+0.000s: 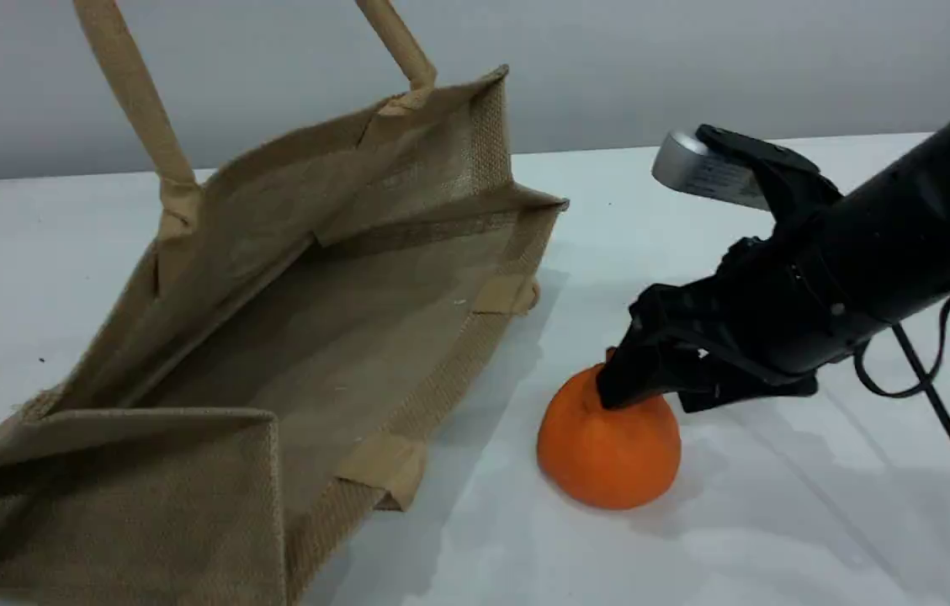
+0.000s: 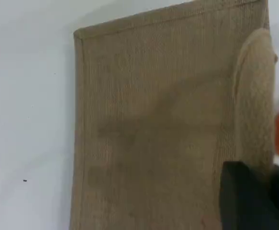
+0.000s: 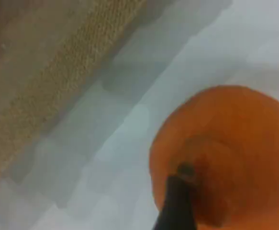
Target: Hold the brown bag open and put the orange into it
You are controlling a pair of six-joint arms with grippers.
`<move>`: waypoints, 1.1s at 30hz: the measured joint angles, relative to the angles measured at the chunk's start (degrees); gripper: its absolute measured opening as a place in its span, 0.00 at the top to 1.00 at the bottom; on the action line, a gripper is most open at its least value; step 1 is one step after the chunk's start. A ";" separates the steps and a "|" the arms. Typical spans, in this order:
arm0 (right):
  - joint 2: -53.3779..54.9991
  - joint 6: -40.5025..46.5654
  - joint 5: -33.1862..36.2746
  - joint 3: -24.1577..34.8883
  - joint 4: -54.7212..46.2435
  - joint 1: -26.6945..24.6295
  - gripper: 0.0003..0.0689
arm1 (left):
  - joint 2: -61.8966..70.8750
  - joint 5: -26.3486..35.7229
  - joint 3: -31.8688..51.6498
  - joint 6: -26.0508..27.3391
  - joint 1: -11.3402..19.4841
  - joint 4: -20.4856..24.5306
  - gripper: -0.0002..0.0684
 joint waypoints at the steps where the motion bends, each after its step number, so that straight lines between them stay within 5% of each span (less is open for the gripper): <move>1: 0.07 0.00 0.64 0.00 0.00 0.00 0.31 | 0.00 0.00 0.00 -0.01 0.00 0.00 0.86; 15: 5.44 0.00 3.86 -3.44 -0.11 1.20 0.34 | -0.08 0.39 0.00 -0.20 0.00 -0.25 0.86; 18: 5.44 0.00 3.81 -3.44 -0.12 1.26 0.47 | -0.90 1.16 0.00 -0.20 0.00 -0.23 0.86; 24: 5.33 0.00 3.93 -3.44 0.00 1.20 0.93 | -2.21 1.27 -0.13 1.09 0.00 -0.30 0.86; 33: 1.13 0.00 -0.34 -3.33 -0.73 0.99 0.97 | -2.21 -1.80 -0.13 5.46 0.00 -0.59 0.86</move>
